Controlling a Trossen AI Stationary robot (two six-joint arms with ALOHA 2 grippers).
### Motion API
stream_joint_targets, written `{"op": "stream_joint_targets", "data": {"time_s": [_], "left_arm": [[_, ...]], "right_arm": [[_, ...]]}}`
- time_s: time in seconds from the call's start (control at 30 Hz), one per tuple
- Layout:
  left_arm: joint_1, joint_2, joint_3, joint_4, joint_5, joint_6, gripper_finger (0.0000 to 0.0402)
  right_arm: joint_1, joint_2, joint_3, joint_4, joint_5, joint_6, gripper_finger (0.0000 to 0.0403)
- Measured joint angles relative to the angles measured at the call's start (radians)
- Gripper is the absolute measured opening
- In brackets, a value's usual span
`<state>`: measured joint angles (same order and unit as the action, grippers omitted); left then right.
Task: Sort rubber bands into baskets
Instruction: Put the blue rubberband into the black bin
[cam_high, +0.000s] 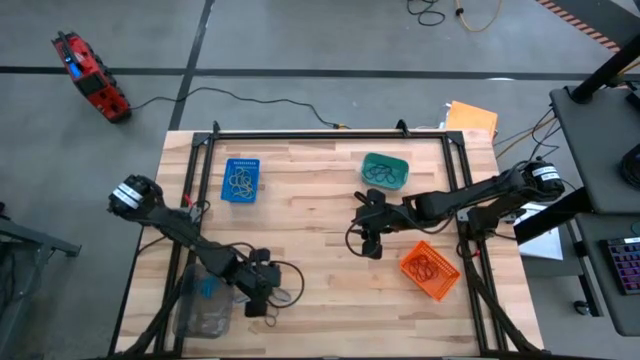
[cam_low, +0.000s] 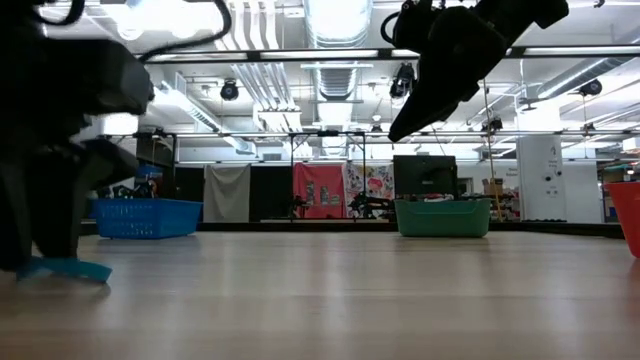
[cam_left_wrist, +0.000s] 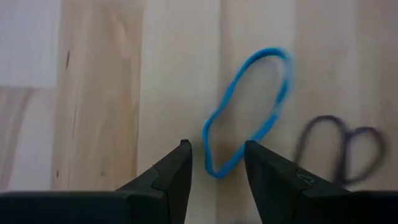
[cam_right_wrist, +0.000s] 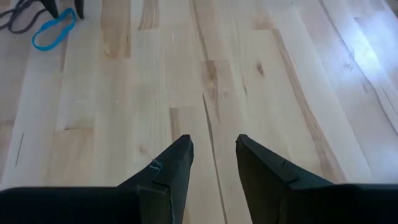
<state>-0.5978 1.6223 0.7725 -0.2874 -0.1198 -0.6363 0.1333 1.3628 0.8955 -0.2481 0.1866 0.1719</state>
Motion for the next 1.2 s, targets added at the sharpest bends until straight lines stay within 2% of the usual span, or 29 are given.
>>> {"op": "stream_joint_targets", "data": {"time_s": [0.23,0.53,0.97,1.2], "left_arm": [[-0.003,0.078,0.008,0.007,-0.028,-0.036,0.0102],[-0.002,0.075,0.004,0.003,-0.055,-0.037,0.0007],[-0.005,0.038,0.001,0.019,-0.068,-0.039,0.0],[-0.006,0.039,0.049,-0.069,-0.081,-0.028,0.0]], "right_arm": [[0.0,0.0,0.0,0.0,0.0,-0.013,0.0119],[0.0,0.0,0.0,0.0,-0.001,-0.017,0.0122],[0.0,0.0,0.0,0.0,-0.001,-0.019,0.0125],[0.0,0.0,0.0,0.0,-0.001,-0.019,0.0124]]}}
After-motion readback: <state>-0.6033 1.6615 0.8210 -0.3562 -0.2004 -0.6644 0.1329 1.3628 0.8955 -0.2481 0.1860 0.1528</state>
